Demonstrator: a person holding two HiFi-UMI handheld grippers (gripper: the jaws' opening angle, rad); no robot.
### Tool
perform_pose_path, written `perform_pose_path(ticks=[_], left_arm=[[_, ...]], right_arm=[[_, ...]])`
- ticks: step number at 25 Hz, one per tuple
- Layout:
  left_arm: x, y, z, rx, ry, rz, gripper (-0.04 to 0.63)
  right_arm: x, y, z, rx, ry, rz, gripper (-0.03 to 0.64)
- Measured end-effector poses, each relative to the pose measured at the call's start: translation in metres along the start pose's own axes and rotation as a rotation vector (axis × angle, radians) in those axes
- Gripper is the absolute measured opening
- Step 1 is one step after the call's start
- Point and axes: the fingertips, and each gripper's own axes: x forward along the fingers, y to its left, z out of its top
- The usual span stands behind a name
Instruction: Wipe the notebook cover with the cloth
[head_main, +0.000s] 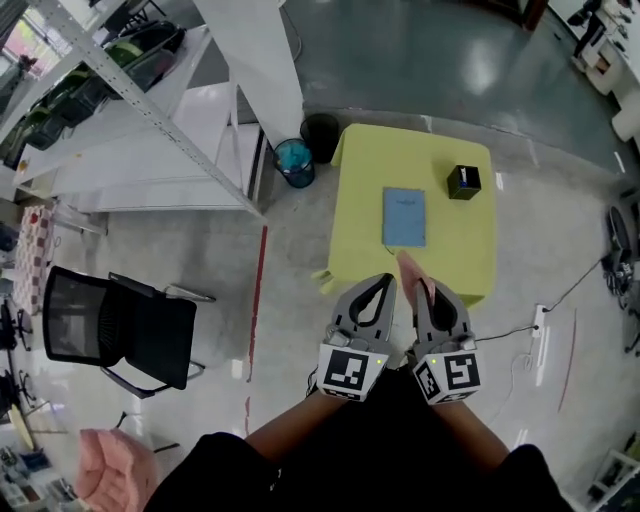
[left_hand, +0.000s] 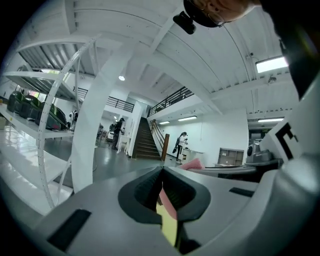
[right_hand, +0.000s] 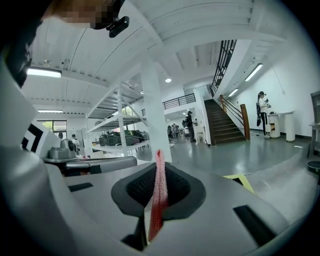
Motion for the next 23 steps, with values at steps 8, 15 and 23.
perform_pose_path(ticks=[8, 15, 23], left_arm=[[-0.032, -0.027, -0.003, 0.046, 0.037, 0.049, 0.015], [-0.033, -0.041, -0.002, 0.071, 0.047, 0.057, 0.015], [-0.034, -0.048, 0.014, 0.126, 0.002, -0.022, 0.015]], right_arm=[[-0.047, 0.007, 0.006, -0.027, -0.008, 0.014, 0.038], [-0.071, -0.006, 0.004, -0.041, -0.007, -0.052, 0.037], [-0.067, -0.001, 0.013, -0.059, -0.060, -0.040, 0.037]])
